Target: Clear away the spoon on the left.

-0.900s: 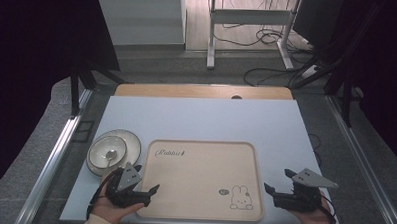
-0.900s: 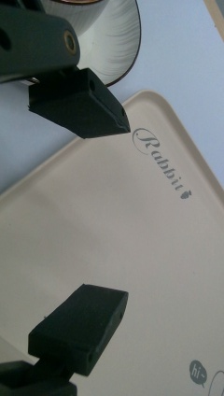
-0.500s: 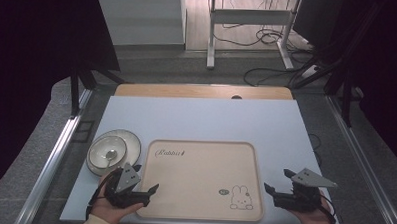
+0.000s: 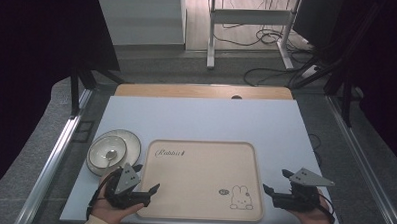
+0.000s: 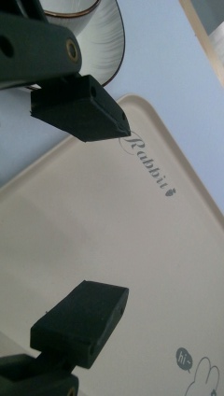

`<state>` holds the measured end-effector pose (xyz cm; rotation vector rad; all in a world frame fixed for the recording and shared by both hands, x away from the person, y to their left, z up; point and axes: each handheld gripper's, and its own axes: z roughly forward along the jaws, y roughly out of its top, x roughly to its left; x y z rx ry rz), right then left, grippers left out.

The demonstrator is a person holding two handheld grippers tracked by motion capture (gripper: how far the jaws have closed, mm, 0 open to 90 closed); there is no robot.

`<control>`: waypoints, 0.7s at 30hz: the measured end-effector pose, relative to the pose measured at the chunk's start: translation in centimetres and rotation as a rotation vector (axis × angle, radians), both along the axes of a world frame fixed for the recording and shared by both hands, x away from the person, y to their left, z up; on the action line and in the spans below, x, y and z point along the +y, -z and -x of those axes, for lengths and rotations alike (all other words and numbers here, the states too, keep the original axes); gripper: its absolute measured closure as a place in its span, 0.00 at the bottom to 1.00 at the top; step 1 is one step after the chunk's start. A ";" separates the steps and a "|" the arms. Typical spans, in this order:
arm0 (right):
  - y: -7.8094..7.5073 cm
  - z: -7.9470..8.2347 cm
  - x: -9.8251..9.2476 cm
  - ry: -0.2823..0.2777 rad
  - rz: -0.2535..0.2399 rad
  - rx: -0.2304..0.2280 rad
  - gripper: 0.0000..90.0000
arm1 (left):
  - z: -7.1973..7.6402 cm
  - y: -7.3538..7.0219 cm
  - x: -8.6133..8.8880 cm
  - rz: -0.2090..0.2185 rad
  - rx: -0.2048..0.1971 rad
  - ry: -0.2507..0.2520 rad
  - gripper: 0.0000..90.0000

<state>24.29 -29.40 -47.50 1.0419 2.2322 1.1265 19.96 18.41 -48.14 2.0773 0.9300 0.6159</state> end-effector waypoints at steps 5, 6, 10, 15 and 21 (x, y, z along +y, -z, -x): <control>0.2 -0.1 0.2 -0.003 0.001 0.011 0.19 | 0.1 -0.2 0.1 0.007 -0.007 0.000 0.24; 0.2 -0.1 0.2 -0.003 0.001 0.009 0.19 | 0.2 -0.3 0.1 0.012 -0.010 -0.001 0.24; 0.2 -0.1 0.2 0.000 -0.001 0.011 0.19 | 0.3 -0.7 0.3 0.020 -0.018 0.001 0.24; 0.2 -0.2 0.0 0.008 -0.002 0.009 0.19 | 0.3 -1.1 0.2 0.035 -0.023 -0.003 0.24; 0.1 -0.2 -0.3 0.022 0.000 0.002 0.19 | 0.5 -1.7 0.6 0.023 -0.041 -0.005 0.25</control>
